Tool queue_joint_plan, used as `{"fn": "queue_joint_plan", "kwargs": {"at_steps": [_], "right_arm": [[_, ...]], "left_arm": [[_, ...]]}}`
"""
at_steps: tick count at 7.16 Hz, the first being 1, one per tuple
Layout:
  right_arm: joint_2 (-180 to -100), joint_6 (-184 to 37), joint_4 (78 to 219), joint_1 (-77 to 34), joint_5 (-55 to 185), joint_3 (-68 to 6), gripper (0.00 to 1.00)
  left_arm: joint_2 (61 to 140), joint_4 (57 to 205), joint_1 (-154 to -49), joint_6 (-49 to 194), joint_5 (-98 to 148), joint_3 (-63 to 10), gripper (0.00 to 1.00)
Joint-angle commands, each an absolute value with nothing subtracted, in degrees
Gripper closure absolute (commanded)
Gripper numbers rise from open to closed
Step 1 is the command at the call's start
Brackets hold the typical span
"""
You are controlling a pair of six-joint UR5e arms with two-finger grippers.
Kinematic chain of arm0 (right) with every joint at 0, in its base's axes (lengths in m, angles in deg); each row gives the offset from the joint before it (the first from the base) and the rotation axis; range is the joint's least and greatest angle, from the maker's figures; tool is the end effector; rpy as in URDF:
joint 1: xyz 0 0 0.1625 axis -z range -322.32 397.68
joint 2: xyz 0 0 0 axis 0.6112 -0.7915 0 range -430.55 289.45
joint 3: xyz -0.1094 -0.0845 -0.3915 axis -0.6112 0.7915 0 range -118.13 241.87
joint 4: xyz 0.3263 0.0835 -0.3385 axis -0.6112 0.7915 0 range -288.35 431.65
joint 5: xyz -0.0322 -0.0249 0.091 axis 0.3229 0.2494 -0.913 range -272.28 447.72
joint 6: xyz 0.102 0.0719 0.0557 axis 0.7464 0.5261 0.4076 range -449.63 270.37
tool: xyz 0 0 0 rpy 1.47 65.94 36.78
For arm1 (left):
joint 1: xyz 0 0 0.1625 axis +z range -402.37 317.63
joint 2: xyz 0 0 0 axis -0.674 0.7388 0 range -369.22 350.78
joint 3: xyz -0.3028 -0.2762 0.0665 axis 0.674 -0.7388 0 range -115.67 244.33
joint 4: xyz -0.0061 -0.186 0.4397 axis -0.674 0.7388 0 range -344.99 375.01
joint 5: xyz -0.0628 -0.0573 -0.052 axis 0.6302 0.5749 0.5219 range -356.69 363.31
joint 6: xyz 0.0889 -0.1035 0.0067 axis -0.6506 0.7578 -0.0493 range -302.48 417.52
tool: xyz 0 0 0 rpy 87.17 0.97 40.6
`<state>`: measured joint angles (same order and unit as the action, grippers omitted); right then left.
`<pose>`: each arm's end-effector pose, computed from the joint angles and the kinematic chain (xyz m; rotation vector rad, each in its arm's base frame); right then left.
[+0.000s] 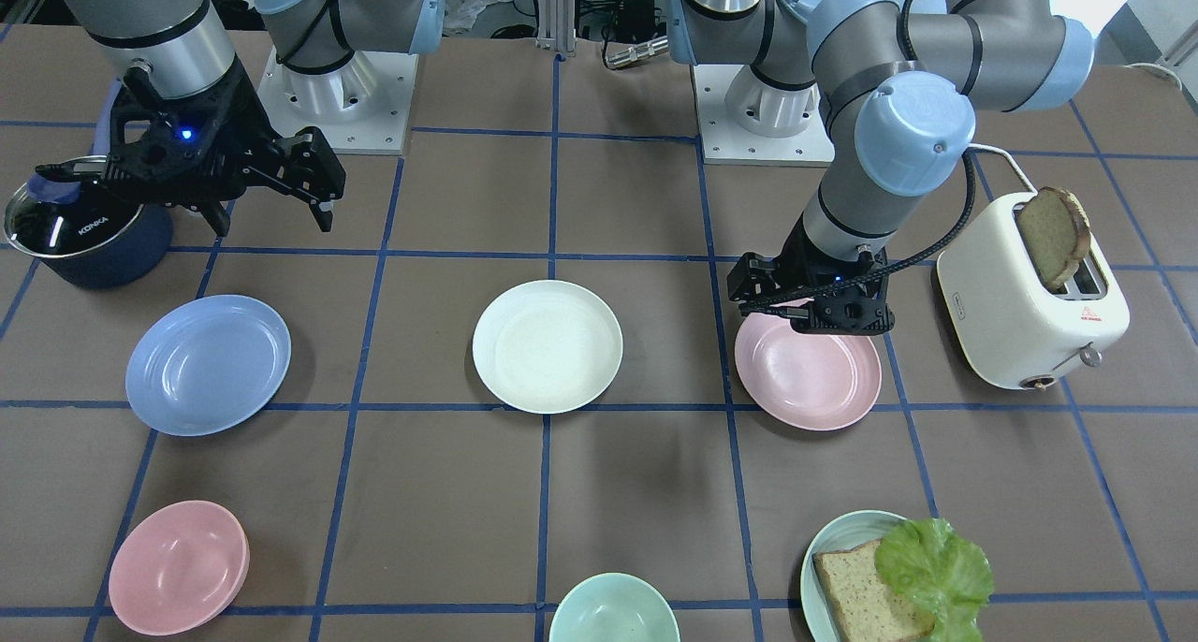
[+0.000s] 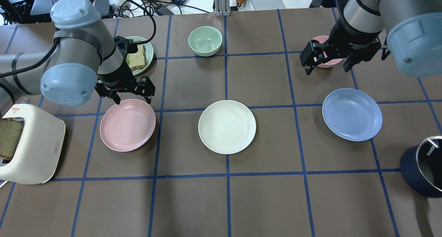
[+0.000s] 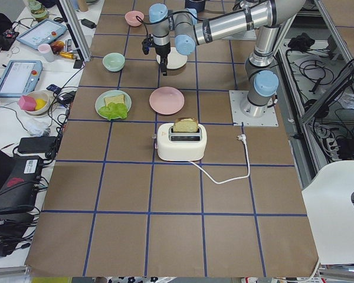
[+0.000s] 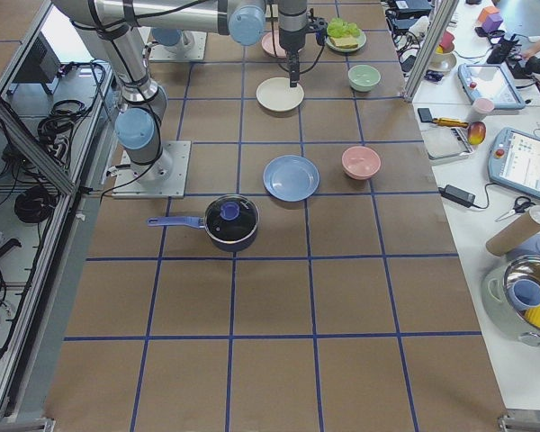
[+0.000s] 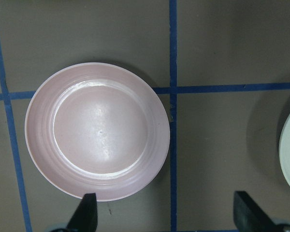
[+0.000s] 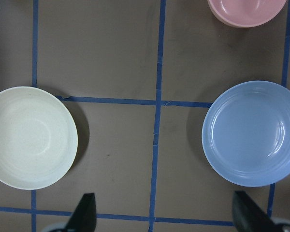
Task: Stack three plates with pink and blue
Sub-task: 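Move the left gripper to the pink plate while the right moves to the blue plate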
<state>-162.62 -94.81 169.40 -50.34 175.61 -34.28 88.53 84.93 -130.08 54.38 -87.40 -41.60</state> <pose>0.1193 -0.5550 0.4148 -0.0885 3.1059 -0.1028 -0.1088 -0.5715 0.2472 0.0239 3.1305 0.0994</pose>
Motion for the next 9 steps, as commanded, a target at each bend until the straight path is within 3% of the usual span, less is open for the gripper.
{"fn": "queue_joint_plan", "kwargs": {"at_steps": [1, 3, 4, 5, 7, 8, 9], "right_arm": [[-162.4, -95.4, 169.0, -48.4, 175.0, -34.4, 0.0], [-162.2, -102.9, 171.3, -38.6, 174.5, -41.2, 0.0], [-162.0, -106.1, 179.2, -35.6, 174.6, -45.7, 0.0], [-158.5, -110.9, 183.7, -33.5, 175.3, -48.5, 0.0], [-151.9, -119.2, 191.0, -27.7, 175.3, -48.7, 0.0], [-146.8, -125.7, 193.2, -24.3, 175.5, -48.7, 0.0], [-144.4, -129.1, 193.4, -20.5, 175.4, -48.2, 0.0]], "left_arm": [[90.6, 77.3, -130.5, 55.0, -87.5, -46.0, 0.0], [92.6, 77.1, -130.9, 55.3, -87.4, -47.2, 0.04], [93.6, 77.0, -131.1, 55.5, -87.4, -47.4, 0.07], [94.4, 77.0, -131.8, 55.4, -87.6, -47.5, 0.19], [96.1, 76.9, -133.0, 57.3, -87.6, -47.8, 0.25], [96.5, 75.7, -133.2, 56.6, -87.5, -48.4, 0.33], [97.1, 74.9, -133.2, 56.8, -87.6, -48.9, 0.33]]}}
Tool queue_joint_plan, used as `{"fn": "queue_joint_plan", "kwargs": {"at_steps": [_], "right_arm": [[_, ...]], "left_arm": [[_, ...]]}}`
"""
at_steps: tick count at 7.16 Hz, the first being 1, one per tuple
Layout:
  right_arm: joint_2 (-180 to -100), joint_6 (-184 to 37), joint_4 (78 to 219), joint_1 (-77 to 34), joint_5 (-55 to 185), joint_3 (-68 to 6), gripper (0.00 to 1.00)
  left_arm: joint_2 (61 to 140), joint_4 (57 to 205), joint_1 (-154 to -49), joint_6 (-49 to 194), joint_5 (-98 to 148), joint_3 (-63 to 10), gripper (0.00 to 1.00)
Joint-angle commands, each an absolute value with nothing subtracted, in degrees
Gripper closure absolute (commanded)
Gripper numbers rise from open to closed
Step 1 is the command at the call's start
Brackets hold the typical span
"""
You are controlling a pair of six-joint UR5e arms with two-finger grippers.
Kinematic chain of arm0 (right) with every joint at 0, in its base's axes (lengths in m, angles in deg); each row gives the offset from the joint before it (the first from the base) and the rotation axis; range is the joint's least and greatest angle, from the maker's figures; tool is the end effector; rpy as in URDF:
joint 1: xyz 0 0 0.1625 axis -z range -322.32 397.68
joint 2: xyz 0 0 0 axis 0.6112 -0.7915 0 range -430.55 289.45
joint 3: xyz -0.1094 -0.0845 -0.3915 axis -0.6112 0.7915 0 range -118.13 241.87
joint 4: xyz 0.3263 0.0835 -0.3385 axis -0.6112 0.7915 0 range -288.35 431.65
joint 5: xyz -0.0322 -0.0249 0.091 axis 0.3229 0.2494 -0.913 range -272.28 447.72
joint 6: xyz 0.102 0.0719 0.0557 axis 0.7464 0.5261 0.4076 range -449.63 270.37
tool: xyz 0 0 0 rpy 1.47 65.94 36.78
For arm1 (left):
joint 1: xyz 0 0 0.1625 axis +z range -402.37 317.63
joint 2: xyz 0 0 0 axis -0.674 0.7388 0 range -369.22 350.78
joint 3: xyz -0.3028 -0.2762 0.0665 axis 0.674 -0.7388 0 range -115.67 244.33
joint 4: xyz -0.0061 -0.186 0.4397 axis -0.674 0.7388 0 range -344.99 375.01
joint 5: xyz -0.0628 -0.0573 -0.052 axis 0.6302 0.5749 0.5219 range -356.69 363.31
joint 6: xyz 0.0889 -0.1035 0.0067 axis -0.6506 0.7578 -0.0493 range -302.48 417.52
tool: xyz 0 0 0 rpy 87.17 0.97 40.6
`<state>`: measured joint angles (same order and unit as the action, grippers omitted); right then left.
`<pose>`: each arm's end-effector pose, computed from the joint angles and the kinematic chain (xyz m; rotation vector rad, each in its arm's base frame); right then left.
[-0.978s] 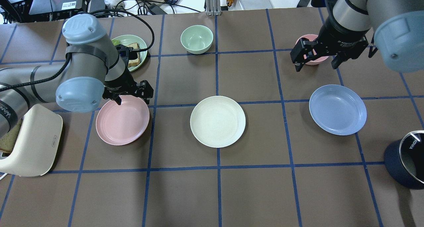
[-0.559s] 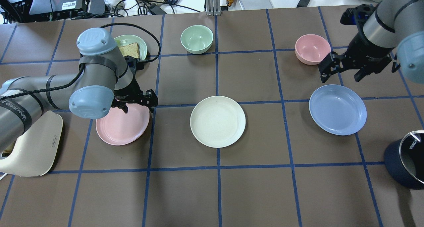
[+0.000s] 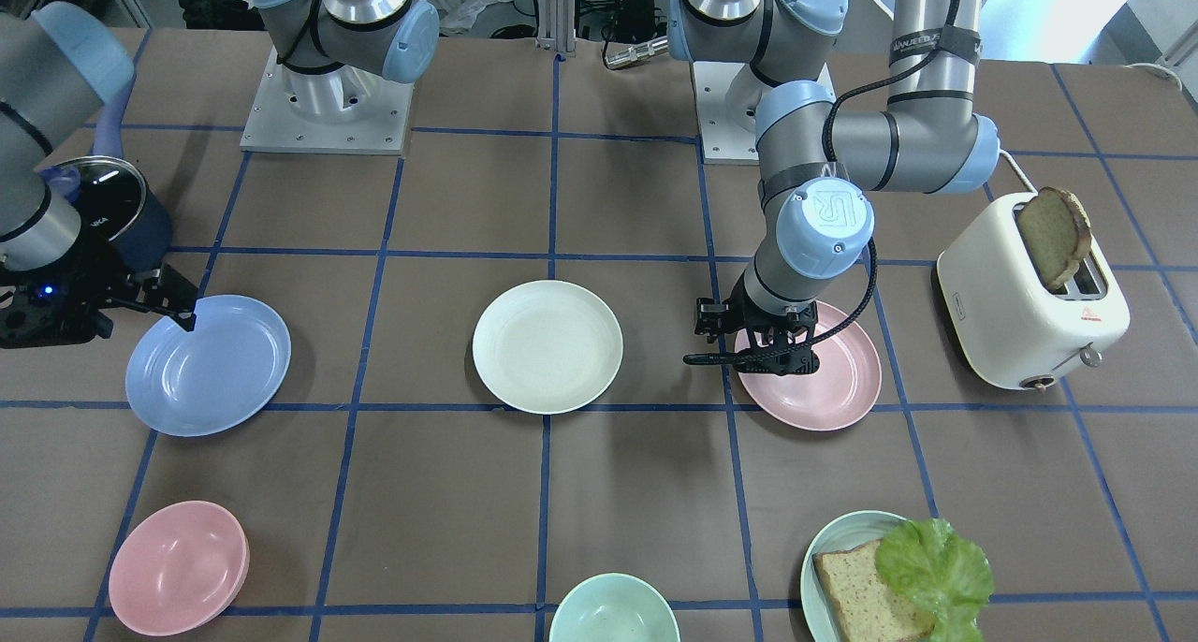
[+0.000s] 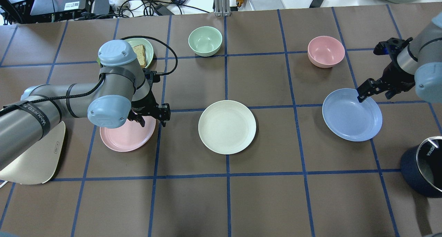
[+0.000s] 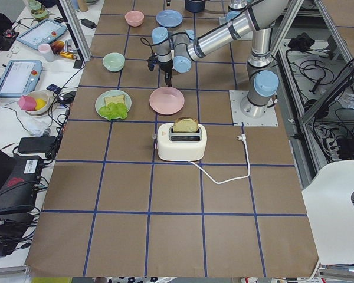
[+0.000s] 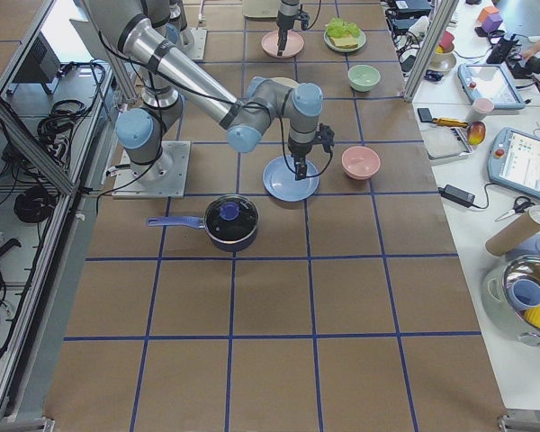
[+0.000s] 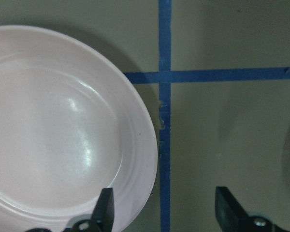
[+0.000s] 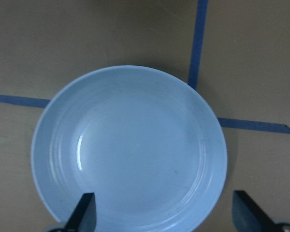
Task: Stack three plates with pink and blue
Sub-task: 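Grip the pink plate rim with the left gripper while the right grips the blue plate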
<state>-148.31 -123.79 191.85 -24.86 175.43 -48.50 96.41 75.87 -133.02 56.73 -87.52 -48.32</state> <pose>-0.1388 -0.5681 0.1805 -0.1789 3.0804 0.0243 -0.1375 -0.5469 0.1277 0.0410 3.1171 0.2495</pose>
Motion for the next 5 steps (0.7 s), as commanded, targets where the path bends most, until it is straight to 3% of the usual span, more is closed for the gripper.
{"fn": "queue_joint_plan", "kwargs": {"at_steps": [1, 2, 4, 5], "right_arm": [[-143.2, -129.1, 193.2, -19.8, 175.4, -47.7, 0.0], [-141.2, -129.1, 193.2, -19.5, 175.2, -47.5, 0.0], [-140.1, -129.0, 193.1, -19.1, 174.5, -47.3, 0.0], [-139.9, -128.9, 193.1, -19.1, 174.4, -47.3, 0.07]], "left_arm": [[97.7, 74.2, -133.2, 56.4, -87.6, -49.0, 0.39], [98.2, 73.6, -133.2, 56.2, -87.6, -49.0, 0.51], [99.4, 72.1, -133.2, 55.9, -87.5, -48.7, 0.56], [99.9, 71.9, -133.1, 54.4, -87.6, -48.3, 0.6]]}}
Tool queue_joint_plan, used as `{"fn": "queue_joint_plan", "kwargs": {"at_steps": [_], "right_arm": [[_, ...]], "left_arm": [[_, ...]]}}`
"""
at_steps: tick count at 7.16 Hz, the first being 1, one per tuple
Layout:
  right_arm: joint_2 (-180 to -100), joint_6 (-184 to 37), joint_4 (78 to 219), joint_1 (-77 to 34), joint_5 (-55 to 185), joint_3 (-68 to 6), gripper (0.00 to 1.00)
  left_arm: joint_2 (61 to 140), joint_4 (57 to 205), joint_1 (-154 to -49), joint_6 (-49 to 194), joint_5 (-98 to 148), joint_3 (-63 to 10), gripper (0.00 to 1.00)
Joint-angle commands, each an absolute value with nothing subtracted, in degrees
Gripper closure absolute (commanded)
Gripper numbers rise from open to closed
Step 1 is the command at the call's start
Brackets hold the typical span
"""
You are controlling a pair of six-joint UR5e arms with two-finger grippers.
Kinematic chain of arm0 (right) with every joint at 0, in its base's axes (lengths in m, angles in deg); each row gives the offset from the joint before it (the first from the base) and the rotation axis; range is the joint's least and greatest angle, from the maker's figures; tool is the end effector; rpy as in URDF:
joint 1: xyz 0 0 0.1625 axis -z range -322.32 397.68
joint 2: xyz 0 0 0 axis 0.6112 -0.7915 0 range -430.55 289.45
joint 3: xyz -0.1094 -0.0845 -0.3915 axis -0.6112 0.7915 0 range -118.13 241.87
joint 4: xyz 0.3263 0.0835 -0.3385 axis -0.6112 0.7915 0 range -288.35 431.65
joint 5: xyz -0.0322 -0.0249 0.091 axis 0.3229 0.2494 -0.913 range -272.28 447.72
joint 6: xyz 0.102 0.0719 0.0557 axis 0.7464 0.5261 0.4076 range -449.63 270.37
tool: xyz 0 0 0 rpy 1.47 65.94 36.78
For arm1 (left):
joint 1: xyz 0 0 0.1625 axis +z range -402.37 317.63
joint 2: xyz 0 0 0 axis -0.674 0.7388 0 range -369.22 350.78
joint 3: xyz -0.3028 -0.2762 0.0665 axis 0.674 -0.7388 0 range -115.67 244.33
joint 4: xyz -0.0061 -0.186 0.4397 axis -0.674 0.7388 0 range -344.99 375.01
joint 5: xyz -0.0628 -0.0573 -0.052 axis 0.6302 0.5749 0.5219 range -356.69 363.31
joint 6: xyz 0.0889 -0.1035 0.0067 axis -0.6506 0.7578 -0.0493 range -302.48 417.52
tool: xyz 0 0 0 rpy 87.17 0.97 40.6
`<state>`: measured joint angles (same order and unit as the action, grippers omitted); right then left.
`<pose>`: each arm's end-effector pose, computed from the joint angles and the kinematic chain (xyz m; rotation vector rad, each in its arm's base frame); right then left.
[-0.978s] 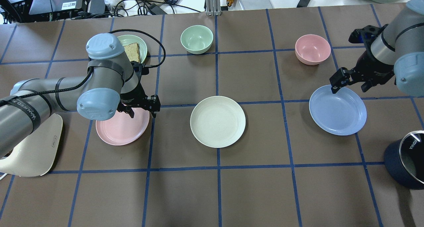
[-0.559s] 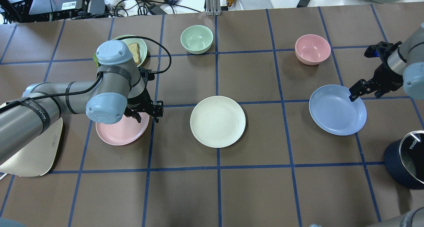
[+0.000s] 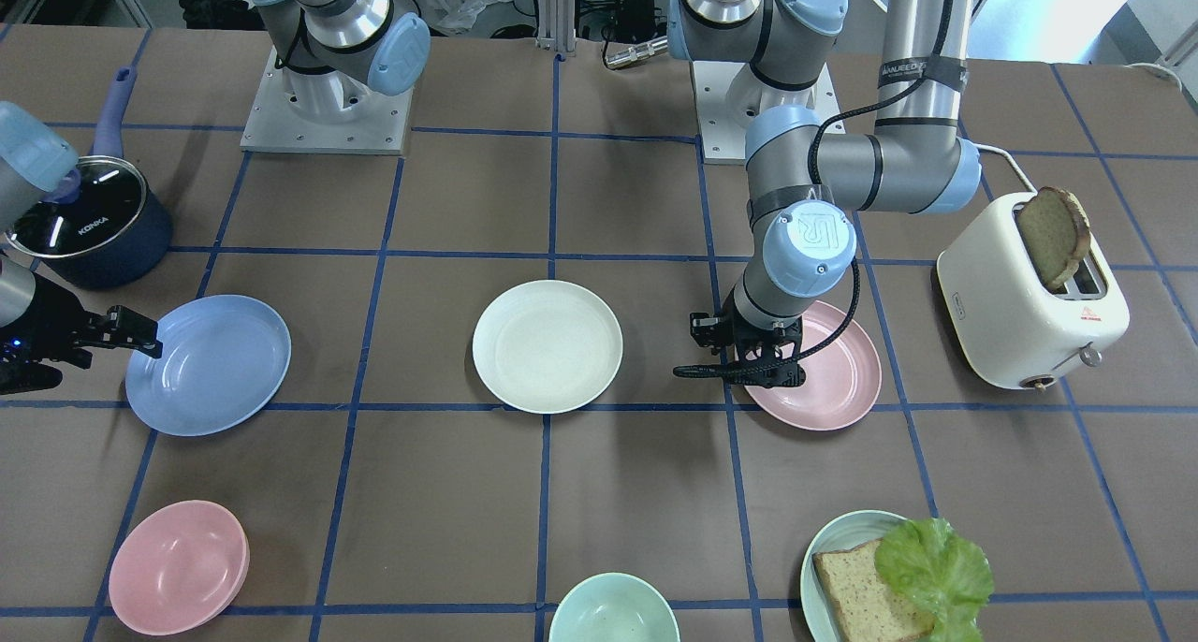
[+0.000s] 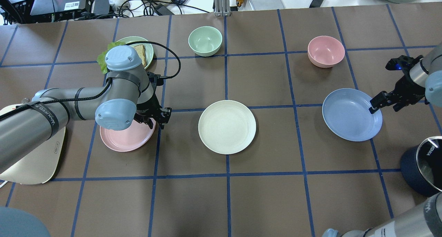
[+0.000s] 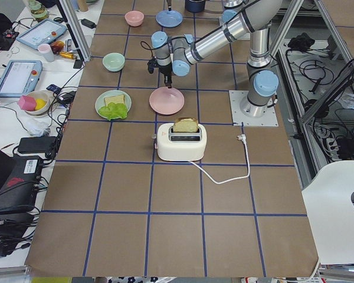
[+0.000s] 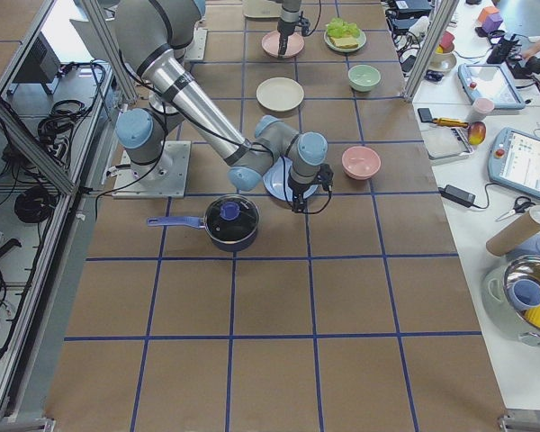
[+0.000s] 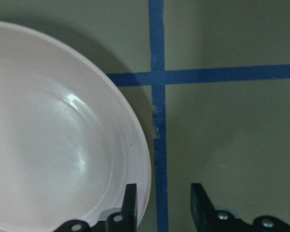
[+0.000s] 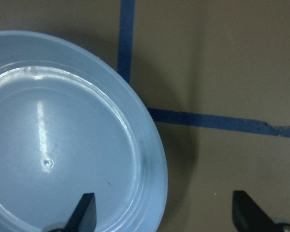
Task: Stack three plates with pink and blue
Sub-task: 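Grip the pink plate rim with the left gripper while the right grips the blue plate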
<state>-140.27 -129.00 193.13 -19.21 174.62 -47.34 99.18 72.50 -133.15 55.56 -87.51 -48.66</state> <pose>-0.1976 -0.5606 0.1113 -0.1587 3.0087 0.1220 -0.1388 -0.5505 0.1030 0.0764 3.1186 0.2427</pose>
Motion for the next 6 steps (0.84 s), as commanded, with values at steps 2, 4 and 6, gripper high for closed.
{"fn": "queue_joint_plan", "kwargs": {"at_steps": [2, 4, 6], "right_arm": [[-139.5, -128.8, 192.9, -19.1, 174.6, -46.9, 0.45], [-138.5, -128.5, 192.2, -19.1, 174.6, -47.1, 0.9], [-138.4, -128.2, 190.7, -19.1, 174.6, -46.7, 1.0]], "left_arm": [[100.6, 70.9, -133.1, 54.2, -91.4, -48.3, 0.61], [101.1, 70.8, -133.1, 53.5, -91.5, -48.1, 0.71], [101.4, 71.0, -133.2, 53.4, -91.5, -47.5, 1.0]]}}
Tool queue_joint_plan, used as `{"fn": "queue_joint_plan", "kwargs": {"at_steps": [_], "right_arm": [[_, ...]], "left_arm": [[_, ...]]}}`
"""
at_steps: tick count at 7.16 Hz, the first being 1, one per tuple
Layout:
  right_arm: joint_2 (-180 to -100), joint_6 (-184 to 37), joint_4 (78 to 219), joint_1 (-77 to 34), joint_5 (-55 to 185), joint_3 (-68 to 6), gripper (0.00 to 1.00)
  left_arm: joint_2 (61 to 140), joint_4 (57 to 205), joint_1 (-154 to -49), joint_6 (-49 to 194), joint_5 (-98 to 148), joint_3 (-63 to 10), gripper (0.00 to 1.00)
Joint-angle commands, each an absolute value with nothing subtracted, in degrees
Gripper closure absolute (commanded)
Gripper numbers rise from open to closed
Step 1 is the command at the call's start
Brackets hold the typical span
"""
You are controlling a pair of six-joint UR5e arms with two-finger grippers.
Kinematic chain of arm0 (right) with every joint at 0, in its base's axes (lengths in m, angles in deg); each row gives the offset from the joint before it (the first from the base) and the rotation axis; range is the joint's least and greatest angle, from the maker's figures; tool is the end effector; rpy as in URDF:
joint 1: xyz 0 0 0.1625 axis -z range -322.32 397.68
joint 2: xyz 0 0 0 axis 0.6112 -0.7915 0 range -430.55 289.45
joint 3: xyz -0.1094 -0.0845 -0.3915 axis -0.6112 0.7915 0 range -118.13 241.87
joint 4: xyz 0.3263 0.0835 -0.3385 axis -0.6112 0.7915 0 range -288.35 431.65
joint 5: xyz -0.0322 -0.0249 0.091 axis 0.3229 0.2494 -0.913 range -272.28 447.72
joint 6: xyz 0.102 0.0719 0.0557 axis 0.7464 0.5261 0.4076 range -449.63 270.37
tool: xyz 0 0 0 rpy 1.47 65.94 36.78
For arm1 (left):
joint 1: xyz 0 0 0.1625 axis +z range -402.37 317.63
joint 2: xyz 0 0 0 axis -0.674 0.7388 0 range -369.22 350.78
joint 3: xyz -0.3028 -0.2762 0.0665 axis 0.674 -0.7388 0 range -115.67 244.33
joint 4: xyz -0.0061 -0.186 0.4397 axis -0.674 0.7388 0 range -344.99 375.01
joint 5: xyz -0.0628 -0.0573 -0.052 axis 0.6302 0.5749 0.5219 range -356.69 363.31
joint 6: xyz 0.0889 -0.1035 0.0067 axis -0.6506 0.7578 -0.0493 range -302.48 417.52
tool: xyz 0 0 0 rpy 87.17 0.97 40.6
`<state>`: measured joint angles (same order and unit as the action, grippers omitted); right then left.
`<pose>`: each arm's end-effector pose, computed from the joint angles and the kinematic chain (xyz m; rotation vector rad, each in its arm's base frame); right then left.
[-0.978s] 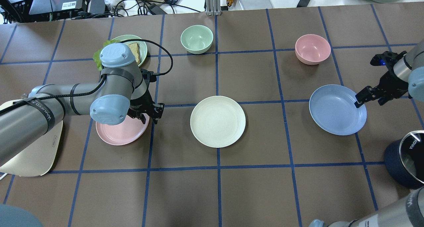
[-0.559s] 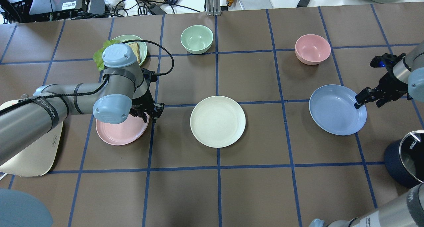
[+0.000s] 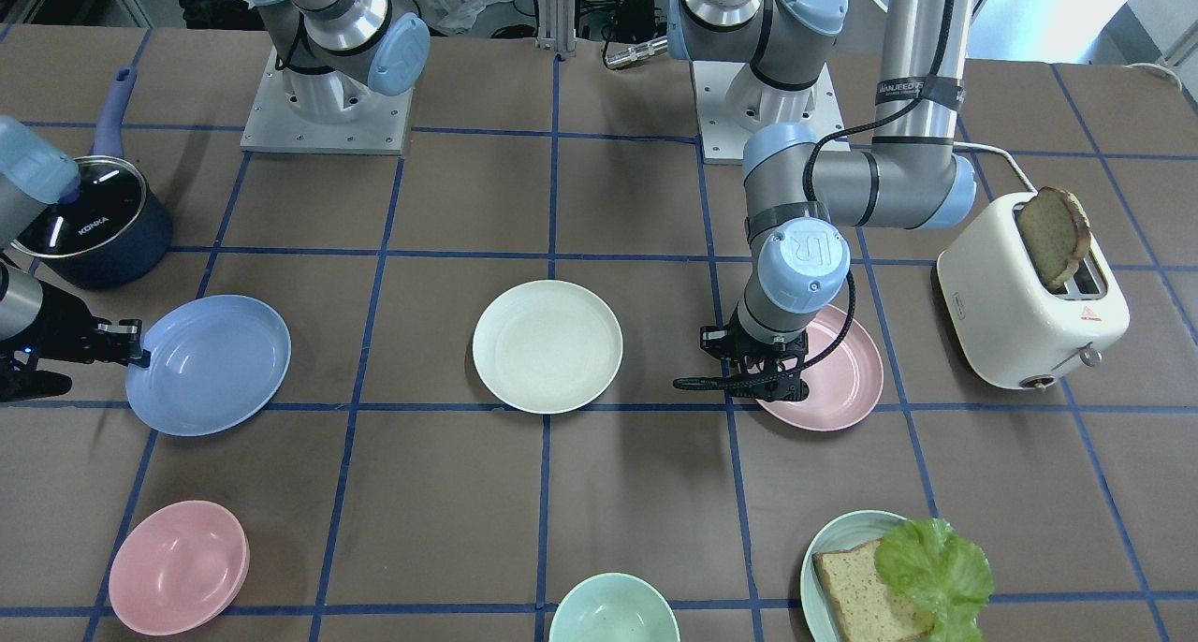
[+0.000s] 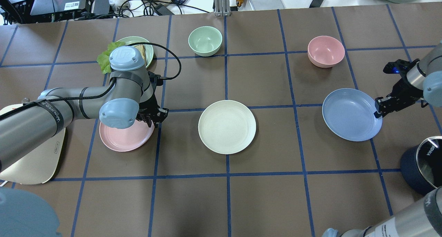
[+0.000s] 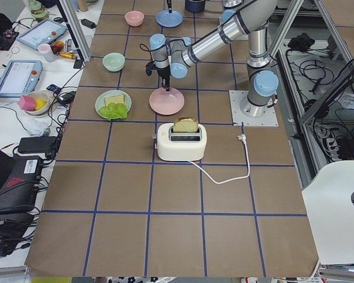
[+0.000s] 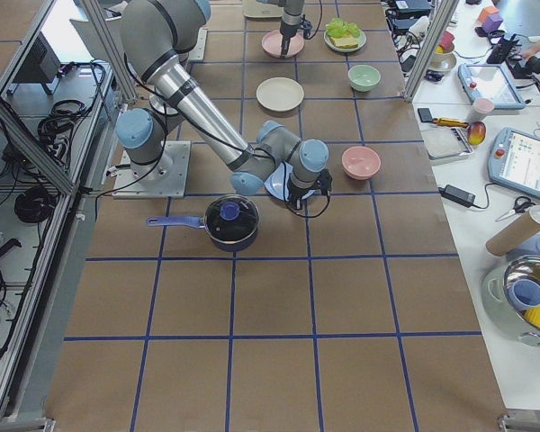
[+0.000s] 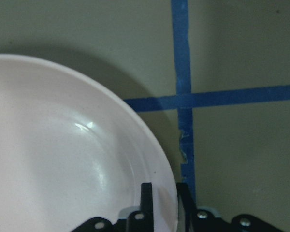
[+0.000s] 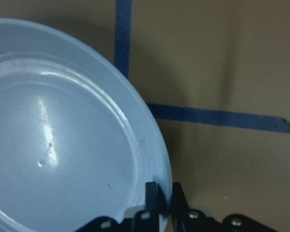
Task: Stack three plates with pink and blue
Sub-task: 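Grip the pink plate rim with the left gripper while the right grips the blue plate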
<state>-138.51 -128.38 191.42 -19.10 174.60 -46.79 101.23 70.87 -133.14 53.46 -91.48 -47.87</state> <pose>-0.1975 -0.5585 0.0954 -0.1359 2.9769 0.1831 -0.1294 -0.5590 0.0916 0.1382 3.0507 0.2310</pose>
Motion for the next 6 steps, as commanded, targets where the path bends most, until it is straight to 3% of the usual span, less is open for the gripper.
{"fn": "queue_joint_plan", "kwargs": {"at_steps": [1, 4, 6], "right_arm": [[-138.8, -128.0, 190.4, -19.1, 174.6, -45.9, 1.0], [-139.2, -127.5, 177.3, -19.8, 174.6, -35.1, 1.0], [-139.2, -127.3, 175.1, -21.2, 174.6, -32.4, 1.0]], "left_arm": [[101.3, 71.0, -133.2, 53.4, -91.5, -47.3, 1.0], [101.1, 72.0, -138.1, 54.2, -99.5, -44.4, 1.0], [101.4, 74.6, -142.6, 54.3, -102.3, -40.0, 1.0]]}}
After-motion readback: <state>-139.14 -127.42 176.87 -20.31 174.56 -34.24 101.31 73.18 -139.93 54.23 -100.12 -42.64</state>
